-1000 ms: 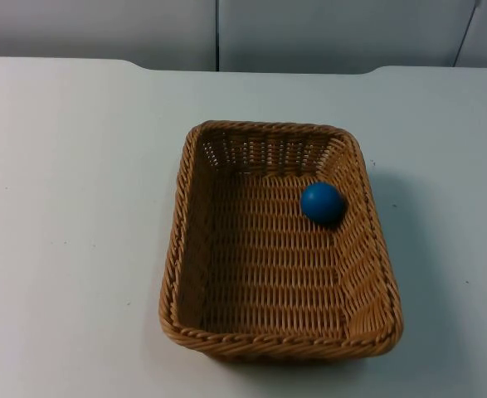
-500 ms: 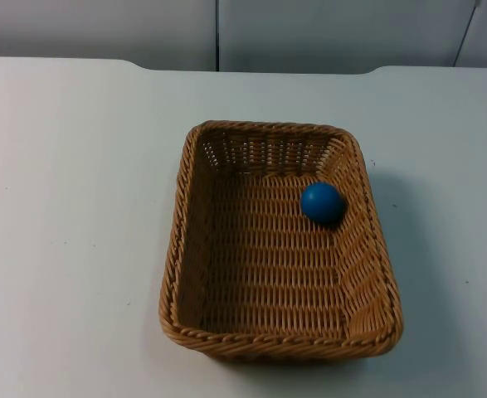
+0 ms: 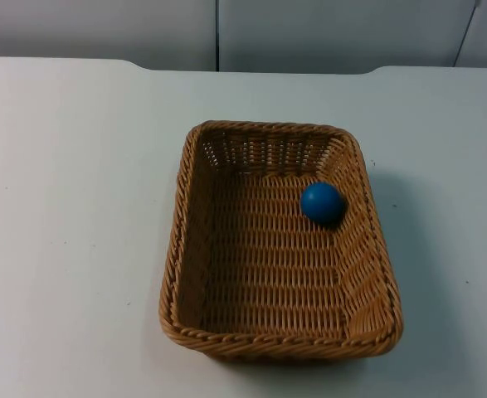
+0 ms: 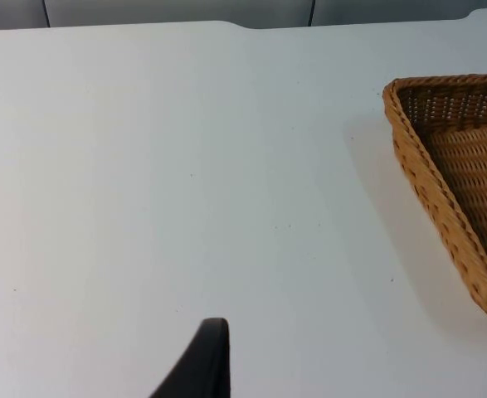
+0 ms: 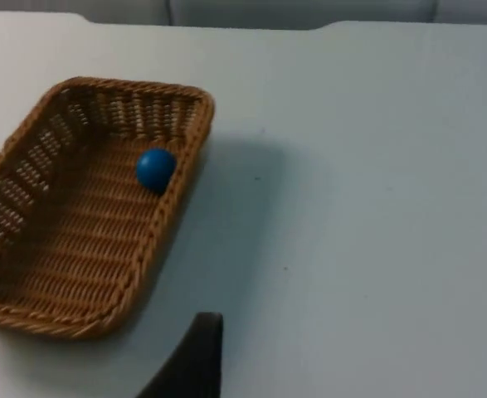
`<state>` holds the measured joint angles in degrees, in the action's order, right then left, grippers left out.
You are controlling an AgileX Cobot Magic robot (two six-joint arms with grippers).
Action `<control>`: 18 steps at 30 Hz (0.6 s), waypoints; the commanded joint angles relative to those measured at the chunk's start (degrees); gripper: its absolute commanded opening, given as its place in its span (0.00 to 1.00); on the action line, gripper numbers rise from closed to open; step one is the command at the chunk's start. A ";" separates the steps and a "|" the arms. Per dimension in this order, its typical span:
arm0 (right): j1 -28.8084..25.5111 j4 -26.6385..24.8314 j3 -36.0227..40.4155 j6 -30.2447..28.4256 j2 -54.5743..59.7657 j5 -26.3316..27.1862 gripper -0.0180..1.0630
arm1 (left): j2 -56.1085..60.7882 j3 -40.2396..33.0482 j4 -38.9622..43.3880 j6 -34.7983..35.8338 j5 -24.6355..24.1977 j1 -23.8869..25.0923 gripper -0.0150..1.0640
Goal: Pick up the basket with the left hand and place the ball into the basket with the right hand.
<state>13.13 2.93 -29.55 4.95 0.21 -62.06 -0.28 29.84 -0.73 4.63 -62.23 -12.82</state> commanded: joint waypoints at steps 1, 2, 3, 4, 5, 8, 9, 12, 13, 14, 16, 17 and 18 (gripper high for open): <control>-3.42 0.03 0.34 0.03 -0.21 0.18 0.99 | 0.28 -0.47 0.01 0.43 0.55 0.00 0.91; -4.78 0.03 0.34 0.03 -0.21 0.18 0.99 | 0.28 -0.47 0.01 0.43 0.55 0.00 0.91; -5.88 0.03 0.34 0.03 -0.21 0.18 0.99 | 0.28 -0.47 0.01 0.43 0.55 0.00 0.91; -6.75 0.03 0.34 0.03 -0.21 0.18 0.99 | 0.28 -0.47 0.01 0.43 0.55 0.00 0.91; -6.75 0.03 0.34 0.03 -0.21 0.18 0.99 | 0.28 -0.47 0.01 0.43 0.55 0.00 0.91; -8.72 -0.06 0.34 0.03 -0.21 0.18 0.99 | 0.28 -0.47 0.01 0.43 0.55 0.00 0.91; -9.06 -0.06 0.34 0.03 -0.21 0.18 0.99 | 0.28 -0.47 0.01 0.43 0.55 0.00 0.91; -9.36 -0.06 0.34 0.03 -0.21 0.18 0.99 | 0.28 -0.47 0.01 0.43 0.55 0.00 0.91; -9.34 -0.19 0.34 0.03 -0.21 0.18 0.99 | 0.28 -0.47 0.01 0.43 0.55 0.00 0.91; -9.34 -0.19 0.34 0.03 -0.21 0.18 0.99 | 0.28 -0.47 0.01 0.43 0.55 0.00 0.91; -9.34 -0.19 0.34 0.03 -0.21 0.18 0.99 | 0.28 -0.47 0.01 0.43 0.55 0.00 0.91; -9.34 -0.19 0.34 0.03 -0.21 0.18 0.99 | 0.28 -0.47 0.01 0.43 0.55 0.00 0.91; -9.34 -0.19 0.34 0.03 -0.21 0.18 0.99 | 0.28 -0.47 0.01 0.43 0.55 0.00 0.91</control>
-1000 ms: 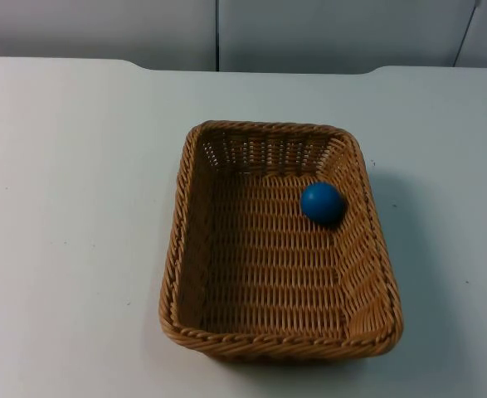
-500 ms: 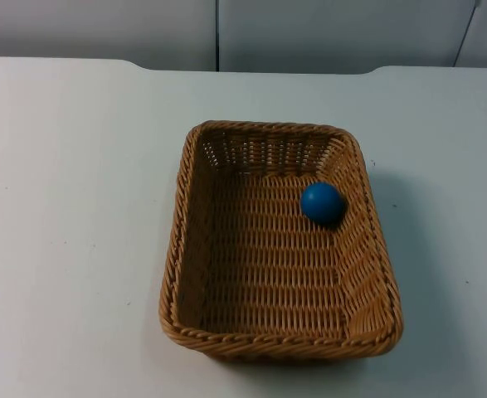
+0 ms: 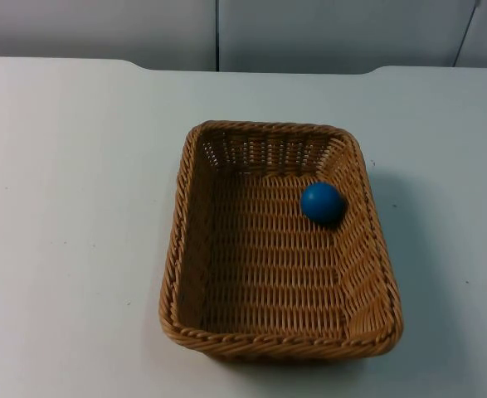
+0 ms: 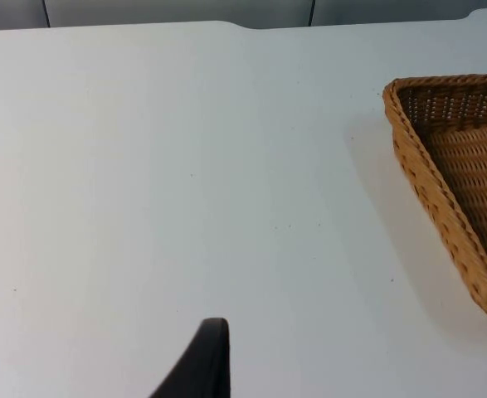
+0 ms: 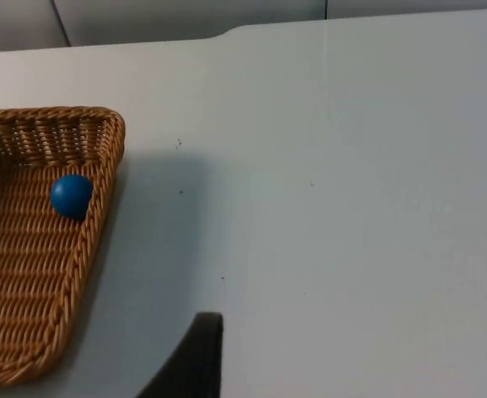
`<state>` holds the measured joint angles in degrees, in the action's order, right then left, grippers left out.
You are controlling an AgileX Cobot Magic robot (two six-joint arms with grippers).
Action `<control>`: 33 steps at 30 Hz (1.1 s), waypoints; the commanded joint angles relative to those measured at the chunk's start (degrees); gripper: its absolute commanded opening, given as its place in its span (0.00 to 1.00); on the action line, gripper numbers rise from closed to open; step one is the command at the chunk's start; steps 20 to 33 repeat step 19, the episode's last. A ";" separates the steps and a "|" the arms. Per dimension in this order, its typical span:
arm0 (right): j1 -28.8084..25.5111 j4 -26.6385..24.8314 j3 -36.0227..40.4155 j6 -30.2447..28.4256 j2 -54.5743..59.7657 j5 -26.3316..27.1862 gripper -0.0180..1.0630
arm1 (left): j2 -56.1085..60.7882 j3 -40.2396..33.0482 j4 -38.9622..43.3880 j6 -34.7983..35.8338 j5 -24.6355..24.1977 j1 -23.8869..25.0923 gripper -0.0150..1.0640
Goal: Pick up the basket with the left hand and place the ball into the basket with the right hand.
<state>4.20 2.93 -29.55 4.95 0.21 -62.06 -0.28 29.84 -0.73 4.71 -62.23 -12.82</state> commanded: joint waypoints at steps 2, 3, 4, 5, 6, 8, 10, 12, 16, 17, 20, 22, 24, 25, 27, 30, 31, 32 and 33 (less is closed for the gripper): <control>-0.41 -0.19 0.34 0.03 -0.21 0.18 0.99 | 0.28 -0.47 0.01 0.35 0.55 0.00 0.91; -0.41 -0.19 0.34 0.03 -0.21 0.18 0.99 | 0.28 -0.47 0.01 0.35 0.55 0.00 0.91; -0.41 -0.19 0.34 0.03 -0.21 0.18 0.99 | 0.28 -0.47 0.01 0.35 0.55 0.11 0.91; -0.41 -0.19 0.34 0.03 -0.21 0.18 0.99 | 0.28 -0.47 0.01 0.35 0.55 0.11 0.91; -0.41 -0.19 0.34 0.03 -0.21 0.18 0.99 | 0.28 -0.47 0.01 0.35 0.55 0.70 0.91; -0.41 -0.19 0.34 0.03 -0.21 0.18 0.99 | 0.28 -0.47 0.01 0.35 0.55 3.19 0.91; -0.41 -0.19 0.34 0.03 -0.21 0.18 0.99 | 0.28 -0.47 0.01 0.35 0.55 6.53 0.91; -0.41 -0.19 0.34 0.03 -0.21 0.18 0.99 | 0.28 -0.47 0.01 0.35 0.55 8.35 0.91; -0.41 -0.19 0.34 0.03 -0.21 0.18 0.99 | 0.28 -0.47 0.01 0.35 0.55 13.97 0.91; -0.41 -0.19 0.34 0.03 -0.21 0.18 0.99 | 0.28 -0.47 0.01 0.35 0.55 13.97 0.91; -0.41 -0.19 0.34 0.03 -0.21 0.18 0.99 | 0.28 -0.47 0.01 0.35 0.55 15.10 0.91; -0.41 -0.19 0.34 0.03 -0.21 0.18 0.99 | 0.28 -0.47 0.01 0.35 0.55 15.10 0.91; -0.41 -0.19 0.34 0.03 -0.21 0.18 0.99 | 0.28 -0.47 0.01 0.35 0.55 15.10 0.91; -0.41 -0.19 0.34 0.03 -0.21 0.18 0.99 | 0.28 -0.47 0.01 0.35 0.55 15.10 0.91; -0.41 -0.19 0.34 0.03 -0.21 0.18 0.99 | 0.28 -0.47 0.01 0.35 0.55 15.10 0.91; -0.41 -0.19 0.34 0.03 -0.21 0.18 0.99 | 0.28 -0.47 0.01 0.35 0.55 15.10 0.91; -0.41 -0.19 0.34 0.03 -0.21 0.18 0.99 | 0.28 -0.47 0.01 0.35 0.55 15.10 0.91; -0.41 -0.19 0.34 0.03 -0.21 0.18 0.99 | 0.28 -0.47 0.01 0.35 0.55 15.10 0.91; -0.41 -0.19 0.34 0.03 -0.21 0.18 0.99 | 0.28 -0.47 0.01 0.35 0.55 15.10 0.91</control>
